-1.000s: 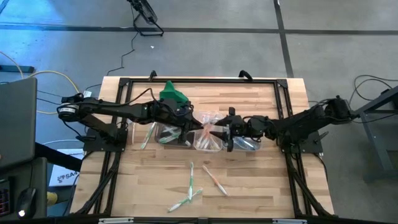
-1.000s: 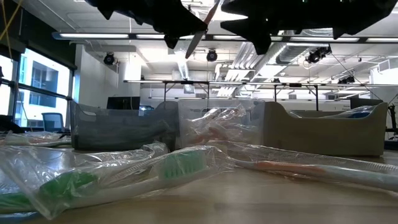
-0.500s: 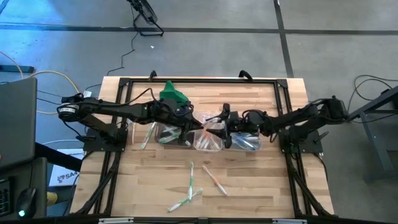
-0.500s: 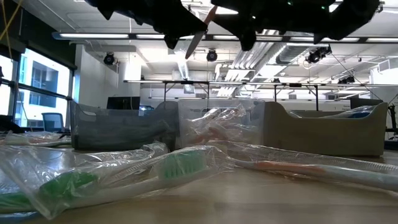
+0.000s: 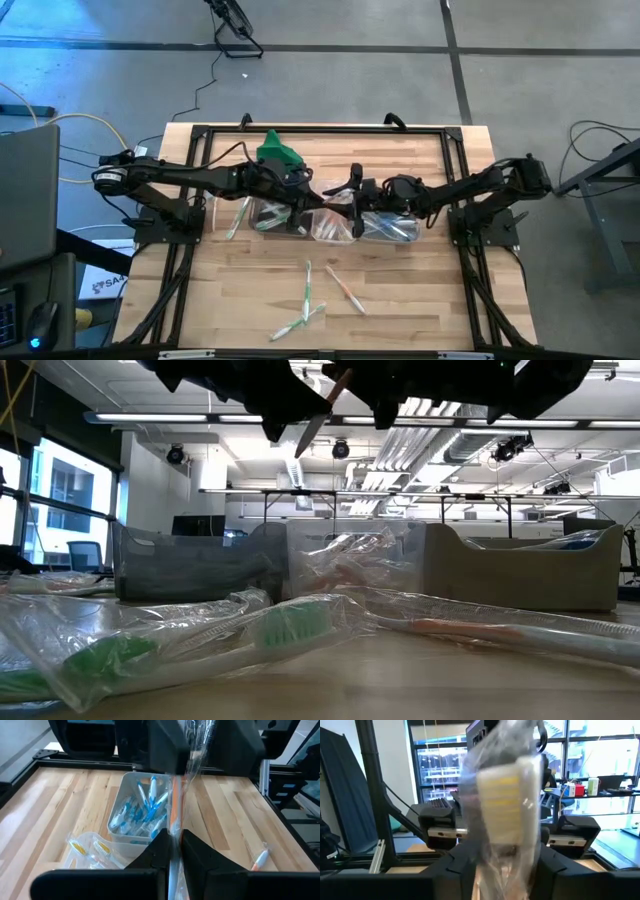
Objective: Pick & Place Toothbrushes
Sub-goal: Put the orange toothbrush into the transparent bin
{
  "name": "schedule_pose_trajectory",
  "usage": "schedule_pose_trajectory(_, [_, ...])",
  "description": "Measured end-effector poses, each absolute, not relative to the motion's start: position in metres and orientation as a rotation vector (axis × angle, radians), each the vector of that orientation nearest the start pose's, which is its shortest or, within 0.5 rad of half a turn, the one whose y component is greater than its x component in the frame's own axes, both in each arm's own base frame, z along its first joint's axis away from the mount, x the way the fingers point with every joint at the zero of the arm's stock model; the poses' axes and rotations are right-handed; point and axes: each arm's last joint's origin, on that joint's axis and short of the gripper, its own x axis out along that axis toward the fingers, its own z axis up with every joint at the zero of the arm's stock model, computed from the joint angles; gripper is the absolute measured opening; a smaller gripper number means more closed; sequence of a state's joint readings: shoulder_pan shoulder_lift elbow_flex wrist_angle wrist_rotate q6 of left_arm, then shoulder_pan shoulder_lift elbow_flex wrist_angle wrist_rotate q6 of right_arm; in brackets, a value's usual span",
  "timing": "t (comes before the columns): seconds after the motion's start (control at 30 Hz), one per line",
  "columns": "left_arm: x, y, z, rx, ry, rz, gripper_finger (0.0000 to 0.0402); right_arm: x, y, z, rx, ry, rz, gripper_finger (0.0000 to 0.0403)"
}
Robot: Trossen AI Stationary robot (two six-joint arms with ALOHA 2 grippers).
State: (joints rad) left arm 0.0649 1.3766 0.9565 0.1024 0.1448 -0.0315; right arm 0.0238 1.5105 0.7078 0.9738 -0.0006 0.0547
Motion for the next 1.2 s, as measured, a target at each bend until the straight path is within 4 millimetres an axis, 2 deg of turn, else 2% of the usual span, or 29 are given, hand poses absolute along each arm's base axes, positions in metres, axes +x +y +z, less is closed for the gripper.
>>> schedule_pose_trajectory(0.27, [0.3084, 0.0156, 0.2871, -0.065, 0.318, -0.078, 0.0023, 0.3125, 0.0074, 0.2494, 0.053, -0.174, 0.028, 0.0056])
schedule_pose_trajectory(0.5, [0.3084, 0.0155, 0.2872, -0.065, 0.318, -0.079, 0.0023, 0.3124, 0.0073, 0.249, 0.049, -0.173, 0.026, 0.0013])
schedule_pose_trajectory(0.7, [0.3084, 0.0156, 0.2872, -0.065, 0.318, -0.078, 0.0028, 0.3124, 0.0073, 0.2491, 0.049, -0.173, 0.027, 0.0008])
schedule_pose_trajectory(0.97, [0.3083, 0.0157, 0.287, -0.068, 0.319, -0.077, 0.0052, 0.3124, 0.0075, 0.2485, 0.054, -0.166, 0.029, 0.0007])
schedule_pose_trajectory(1.2, [0.3083, 0.0159, 0.287, -0.069, 0.321, -0.072, 0.0098, 0.3127, 0.0078, 0.2453, 0.057, -0.133, 0.035, 0.0006])
